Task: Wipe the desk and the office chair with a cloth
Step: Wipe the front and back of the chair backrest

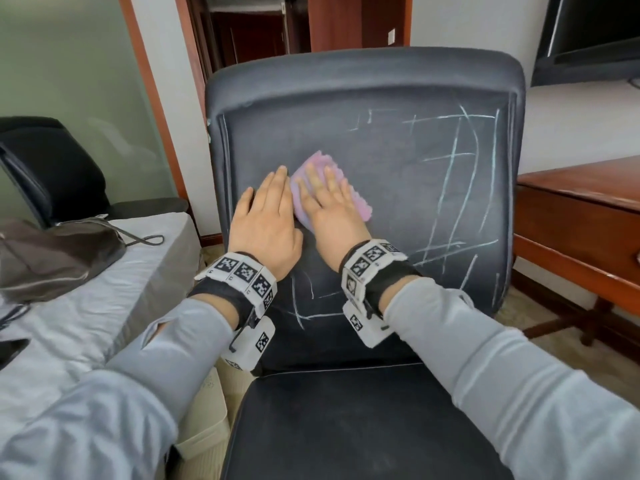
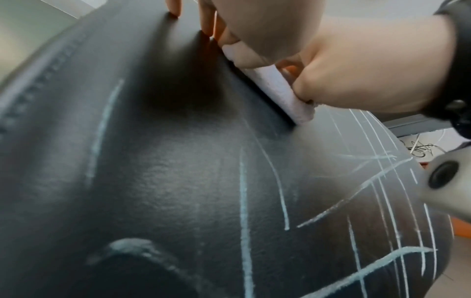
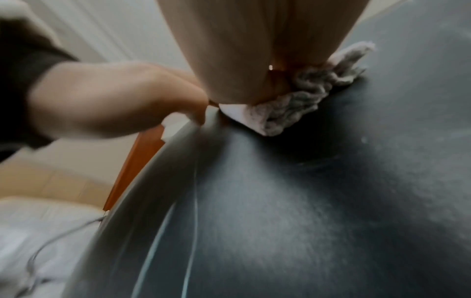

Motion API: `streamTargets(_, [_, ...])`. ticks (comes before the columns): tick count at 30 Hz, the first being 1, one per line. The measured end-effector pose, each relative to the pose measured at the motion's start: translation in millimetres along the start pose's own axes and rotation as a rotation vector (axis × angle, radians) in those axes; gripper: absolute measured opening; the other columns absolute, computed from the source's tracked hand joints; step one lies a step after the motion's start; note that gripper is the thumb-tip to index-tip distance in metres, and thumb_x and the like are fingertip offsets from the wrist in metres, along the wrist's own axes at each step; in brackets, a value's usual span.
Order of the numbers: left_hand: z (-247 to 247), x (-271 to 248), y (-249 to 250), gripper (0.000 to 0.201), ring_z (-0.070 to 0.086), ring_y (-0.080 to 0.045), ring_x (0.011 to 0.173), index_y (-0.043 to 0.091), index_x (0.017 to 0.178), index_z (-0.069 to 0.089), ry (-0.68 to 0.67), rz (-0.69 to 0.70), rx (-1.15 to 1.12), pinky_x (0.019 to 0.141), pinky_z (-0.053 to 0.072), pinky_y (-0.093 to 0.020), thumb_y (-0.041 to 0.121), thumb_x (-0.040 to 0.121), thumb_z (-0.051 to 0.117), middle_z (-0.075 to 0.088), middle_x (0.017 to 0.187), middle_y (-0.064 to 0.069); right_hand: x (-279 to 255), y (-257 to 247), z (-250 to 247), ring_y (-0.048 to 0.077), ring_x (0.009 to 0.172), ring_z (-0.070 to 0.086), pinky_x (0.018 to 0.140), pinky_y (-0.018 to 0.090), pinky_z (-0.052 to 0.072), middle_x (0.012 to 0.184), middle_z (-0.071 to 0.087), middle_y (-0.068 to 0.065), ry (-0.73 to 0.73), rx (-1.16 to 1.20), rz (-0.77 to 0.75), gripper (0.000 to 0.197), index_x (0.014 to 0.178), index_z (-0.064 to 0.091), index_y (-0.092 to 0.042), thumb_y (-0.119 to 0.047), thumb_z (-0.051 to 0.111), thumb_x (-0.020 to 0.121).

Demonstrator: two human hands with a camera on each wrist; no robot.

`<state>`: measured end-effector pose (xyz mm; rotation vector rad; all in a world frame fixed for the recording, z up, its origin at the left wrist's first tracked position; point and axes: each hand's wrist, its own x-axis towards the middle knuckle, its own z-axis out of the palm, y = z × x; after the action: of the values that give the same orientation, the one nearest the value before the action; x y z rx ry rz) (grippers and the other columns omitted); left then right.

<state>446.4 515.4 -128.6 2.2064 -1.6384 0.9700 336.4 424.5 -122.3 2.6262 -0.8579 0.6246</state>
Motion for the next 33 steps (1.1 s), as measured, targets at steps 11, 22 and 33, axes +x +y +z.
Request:
streamTargets(11, [-6.7, 14.0, 27.3, 0.08, -0.001, -0.021, 0.156, 0.006, 0.16, 0.008, -0.037, 0.07, -0.067, 0.126, 0.005, -0.046, 0.027, 0.091, 0.042, -0.004, 0.169, -0.007, 8.7, 73.7, -37.3, 0.044, 0.149, -0.007, 0.122, 0.052, 0.003, 0.164, -0.012, 0.016, 0.07, -0.035, 0.326, 0.084, 0.157, -0.003, -0.011, -0.005, 0.049, 0.092])
streamTargets(22, [0.2, 17.0, 34.7, 0.085, 0.002, -0.019, 0.156, 0.007, 0.161, 0.008, -0.039, 0.031, -0.097, 0.126, 0.004, -0.044, 0.036, 0.082, 0.026, -0.002, 0.169, -0.006, 24.7, 114.0, -49.8, 0.043, 0.15, -0.003, 0.122, 0.05, 0.006, 0.164, -0.006, 0.015, 0.136, -0.064, 0.385, 0.089, 0.157, -0.001, -0.011, -0.004, 0.054, 0.087])
streamTargets(33, [-25.6, 38.7, 39.8, 0.058, 0.052, -0.035, 0.117, 0.005, 0.122, 0.056, 0.064, 0.039, -0.044, 0.088, 0.039, -0.046, 0.035, 0.075, 0.039, 0.05, 0.14, -0.015, 34.0, 94.5, -46.1, 0.039, 0.15, -0.009, 0.123, 0.043, -0.002, 0.165, -0.012, 0.009, 0.148, -0.001, 0.143, 0.09, 0.159, 0.0, -0.018, 0.001, 0.052, 0.088])
